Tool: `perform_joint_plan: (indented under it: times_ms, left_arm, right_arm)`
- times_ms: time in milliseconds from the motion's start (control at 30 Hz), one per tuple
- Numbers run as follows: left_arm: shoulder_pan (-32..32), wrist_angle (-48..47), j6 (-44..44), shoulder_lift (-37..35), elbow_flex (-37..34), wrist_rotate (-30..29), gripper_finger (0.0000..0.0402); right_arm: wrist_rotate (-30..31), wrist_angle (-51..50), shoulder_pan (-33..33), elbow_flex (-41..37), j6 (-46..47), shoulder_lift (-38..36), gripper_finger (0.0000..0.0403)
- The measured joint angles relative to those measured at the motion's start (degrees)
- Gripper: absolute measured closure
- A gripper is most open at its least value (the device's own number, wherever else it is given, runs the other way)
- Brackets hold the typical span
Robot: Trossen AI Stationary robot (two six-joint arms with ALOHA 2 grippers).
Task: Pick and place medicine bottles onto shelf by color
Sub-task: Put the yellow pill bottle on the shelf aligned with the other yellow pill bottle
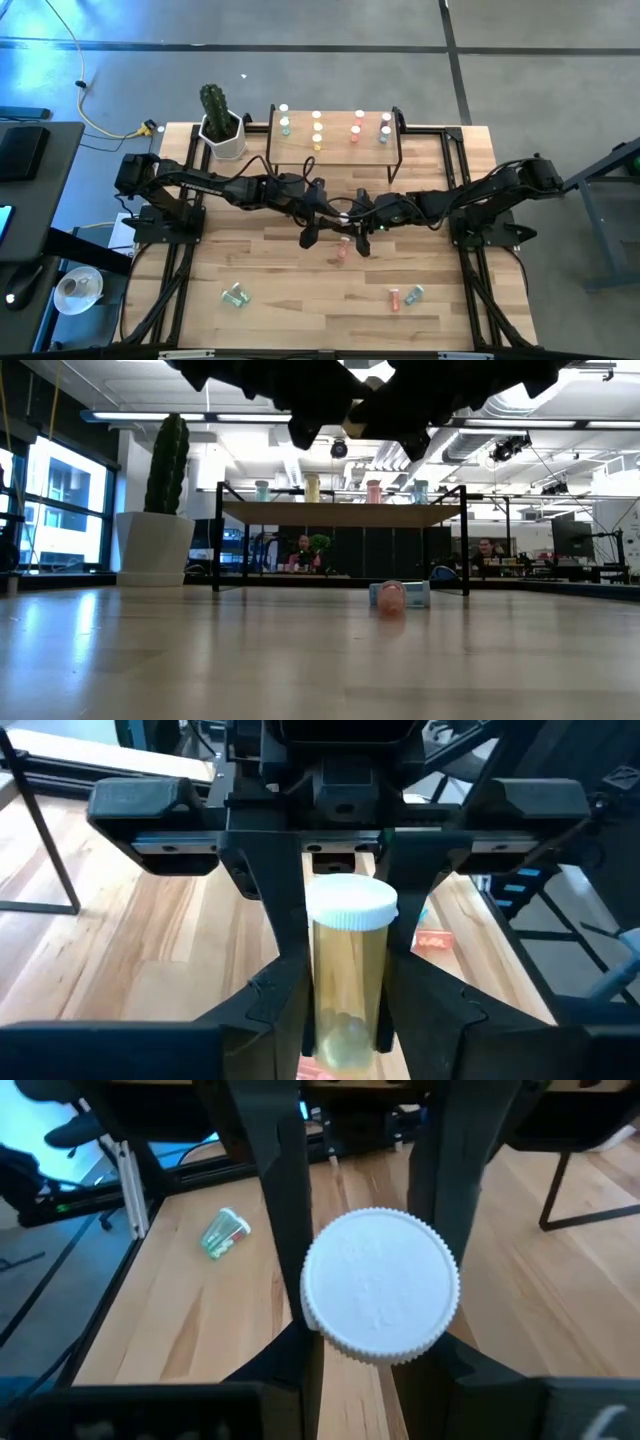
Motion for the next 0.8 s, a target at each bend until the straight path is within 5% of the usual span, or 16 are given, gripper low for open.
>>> perform_joint_plan:
  times_ms: [367, 800]
  left_arm:
    - [0.00, 0.78, 0.00, 0.02, 0.00, -0.48, 0.0246]
    - [0.02, 0.81, 0.61, 0.09, 0.02, -0.64, 0.0309]
  right_arm:
    - [-0.36, -2.99, -0.02, 1.38, -0.24, 0.00, 0.0320]
    - [-0.52, -3.07, -0.02, 1.40, -0.38, 0.00, 0.0320]
